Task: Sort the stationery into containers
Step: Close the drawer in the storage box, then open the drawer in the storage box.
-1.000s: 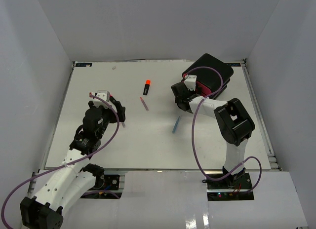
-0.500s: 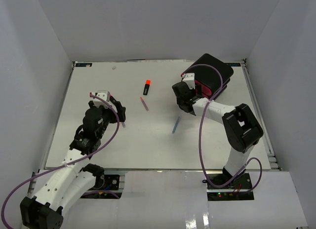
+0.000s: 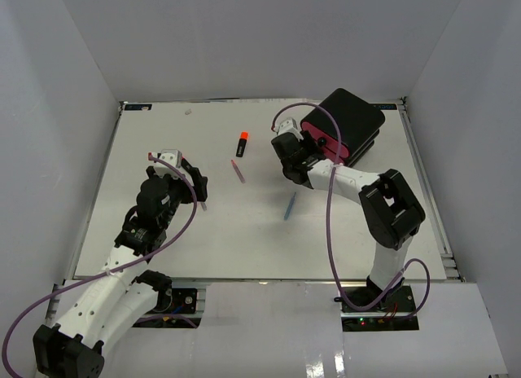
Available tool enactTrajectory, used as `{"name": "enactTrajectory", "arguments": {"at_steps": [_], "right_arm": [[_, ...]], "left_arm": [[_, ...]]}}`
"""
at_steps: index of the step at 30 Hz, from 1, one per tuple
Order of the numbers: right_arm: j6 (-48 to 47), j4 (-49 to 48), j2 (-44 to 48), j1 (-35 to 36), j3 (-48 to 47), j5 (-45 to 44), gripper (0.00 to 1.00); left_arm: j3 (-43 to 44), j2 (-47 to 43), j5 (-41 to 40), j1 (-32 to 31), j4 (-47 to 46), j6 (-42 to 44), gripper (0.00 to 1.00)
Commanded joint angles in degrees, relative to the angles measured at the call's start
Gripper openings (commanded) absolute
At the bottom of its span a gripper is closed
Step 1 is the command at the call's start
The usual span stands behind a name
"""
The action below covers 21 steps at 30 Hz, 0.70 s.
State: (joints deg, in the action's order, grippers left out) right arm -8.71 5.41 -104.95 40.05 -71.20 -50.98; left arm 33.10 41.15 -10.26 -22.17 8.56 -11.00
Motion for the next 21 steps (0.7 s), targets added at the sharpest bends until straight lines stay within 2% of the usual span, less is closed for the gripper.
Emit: {"name": "enactTrajectory", "arguments": {"at_steps": [1,7,12,21], "right_arm": [[-13.4,-7.0,-1.0,0.3,-1.7,-4.8,0.6],[-24.1,-14.1,-3.7,0.4,-0.9,-6.2,0.58],[-27.8,-17.3,-5.8,0.3,-0.6,-6.1,0.55],[-33.1,-22.0,-7.3,0.3,1.4,-7.6,0.55]], "left_arm": [[0.0,-0.6,0.4,0.4,-0.7,0.1,0.98],[0.1,-0.5,0.8,0.4,-0.7,0.2,0.98],[0.0,-0.5,0.8,0.4,-0.7,0.1,0.98],[-0.1,-0.5,1.1,0.4,-0.8,0.2,0.98]]}}
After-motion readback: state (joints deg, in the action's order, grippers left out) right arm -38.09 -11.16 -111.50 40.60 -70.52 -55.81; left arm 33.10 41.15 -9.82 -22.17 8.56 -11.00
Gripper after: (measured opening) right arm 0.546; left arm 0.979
